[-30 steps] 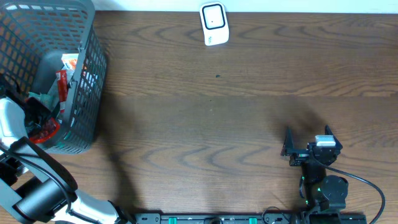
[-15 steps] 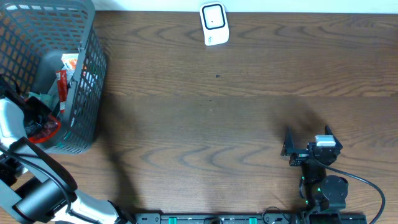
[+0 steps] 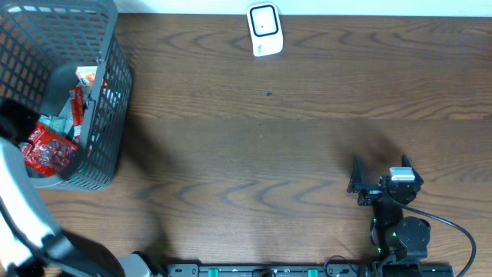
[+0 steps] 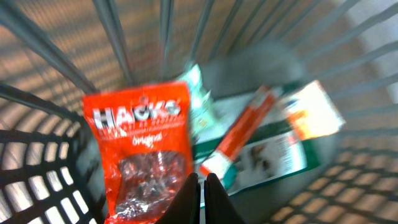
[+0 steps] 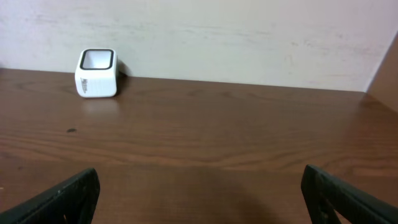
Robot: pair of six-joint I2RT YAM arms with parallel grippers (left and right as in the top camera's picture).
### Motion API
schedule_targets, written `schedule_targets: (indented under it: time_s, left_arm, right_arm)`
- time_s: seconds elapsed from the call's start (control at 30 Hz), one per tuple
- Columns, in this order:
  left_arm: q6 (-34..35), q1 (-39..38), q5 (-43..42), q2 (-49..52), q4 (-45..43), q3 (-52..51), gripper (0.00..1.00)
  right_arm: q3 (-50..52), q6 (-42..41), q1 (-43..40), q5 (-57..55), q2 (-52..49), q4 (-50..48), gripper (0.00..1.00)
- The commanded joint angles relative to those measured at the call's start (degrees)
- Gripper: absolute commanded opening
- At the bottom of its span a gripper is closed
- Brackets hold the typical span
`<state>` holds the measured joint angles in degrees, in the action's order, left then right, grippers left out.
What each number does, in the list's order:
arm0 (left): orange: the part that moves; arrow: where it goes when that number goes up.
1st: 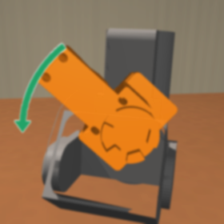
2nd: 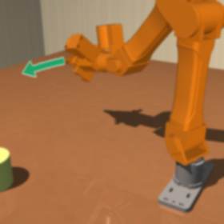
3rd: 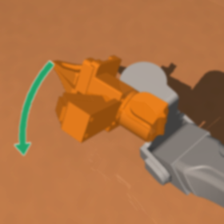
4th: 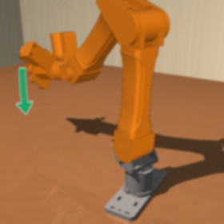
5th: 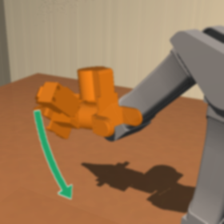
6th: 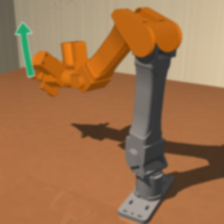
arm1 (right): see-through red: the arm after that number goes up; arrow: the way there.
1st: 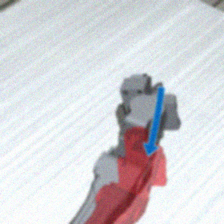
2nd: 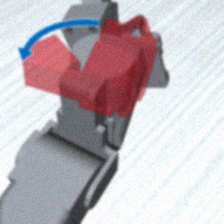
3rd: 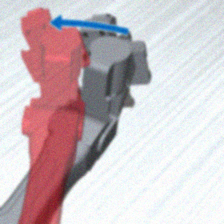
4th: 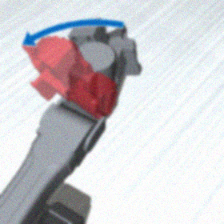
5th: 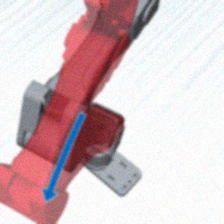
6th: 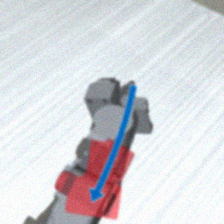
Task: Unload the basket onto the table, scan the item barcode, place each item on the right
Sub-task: 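Close the left gripper on the red HACKS candy bag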
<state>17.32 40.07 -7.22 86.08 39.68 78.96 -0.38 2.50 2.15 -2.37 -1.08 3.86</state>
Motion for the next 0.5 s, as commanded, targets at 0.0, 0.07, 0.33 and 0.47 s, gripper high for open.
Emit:
schedule_targets:
  time_s: [0.0, 0.07, 0.33, 0.47]
  left_arm:
    - [3.39, 0.09, -0.31, -5.11, -0.04, 1.14, 0.07]
    - [3.37, 0.09, 0.26, -7.21, 0.11, 1.14, 0.07]
    - [-1.66, 0.09, 8.31, -1.57, 3.74, -1.42, 0.79]
    - [-1.97, 0.11, 8.28, 6.12, 4.15, -1.62, 0.84]
  right_arm:
    - [0.07, -0.74, -0.35, -0.35, 0.17, 0.22, 0.99]
    - [0.07, -0.74, -0.35, -0.35, 0.17, 0.22, 0.99]
    - [0.07, -0.74, -0.35, -0.35, 0.17, 0.22, 0.99]
    - [0.07, -0.74, -0.35, -0.35, 0.17, 0.22, 0.99]
